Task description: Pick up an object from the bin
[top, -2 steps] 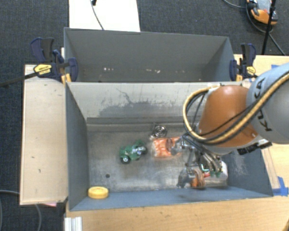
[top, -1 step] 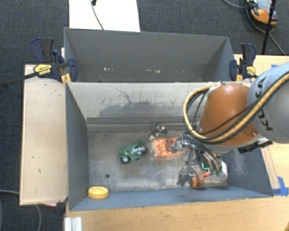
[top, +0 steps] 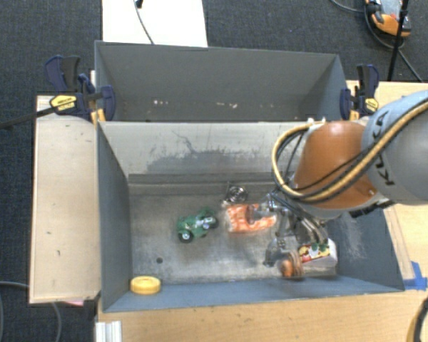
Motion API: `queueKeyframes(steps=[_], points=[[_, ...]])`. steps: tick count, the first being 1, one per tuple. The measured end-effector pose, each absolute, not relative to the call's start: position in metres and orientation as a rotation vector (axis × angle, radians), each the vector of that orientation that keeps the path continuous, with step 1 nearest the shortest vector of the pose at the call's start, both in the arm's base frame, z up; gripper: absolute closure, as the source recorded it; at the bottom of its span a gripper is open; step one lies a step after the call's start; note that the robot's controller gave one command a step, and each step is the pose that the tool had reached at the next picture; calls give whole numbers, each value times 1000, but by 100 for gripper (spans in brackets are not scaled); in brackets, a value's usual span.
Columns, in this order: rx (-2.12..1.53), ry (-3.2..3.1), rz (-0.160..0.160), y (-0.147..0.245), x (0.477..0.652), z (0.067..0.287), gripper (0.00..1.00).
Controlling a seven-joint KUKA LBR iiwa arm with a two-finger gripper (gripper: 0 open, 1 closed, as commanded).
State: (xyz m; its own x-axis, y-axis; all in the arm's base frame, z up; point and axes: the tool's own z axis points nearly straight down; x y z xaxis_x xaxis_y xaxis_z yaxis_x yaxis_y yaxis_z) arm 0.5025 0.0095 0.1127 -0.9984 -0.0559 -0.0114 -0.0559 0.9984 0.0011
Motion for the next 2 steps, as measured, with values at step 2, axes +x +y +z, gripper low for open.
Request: queueKeyframes(steps=[2], points=[[347, 3117, 11, -22, 556, 79, 100]])
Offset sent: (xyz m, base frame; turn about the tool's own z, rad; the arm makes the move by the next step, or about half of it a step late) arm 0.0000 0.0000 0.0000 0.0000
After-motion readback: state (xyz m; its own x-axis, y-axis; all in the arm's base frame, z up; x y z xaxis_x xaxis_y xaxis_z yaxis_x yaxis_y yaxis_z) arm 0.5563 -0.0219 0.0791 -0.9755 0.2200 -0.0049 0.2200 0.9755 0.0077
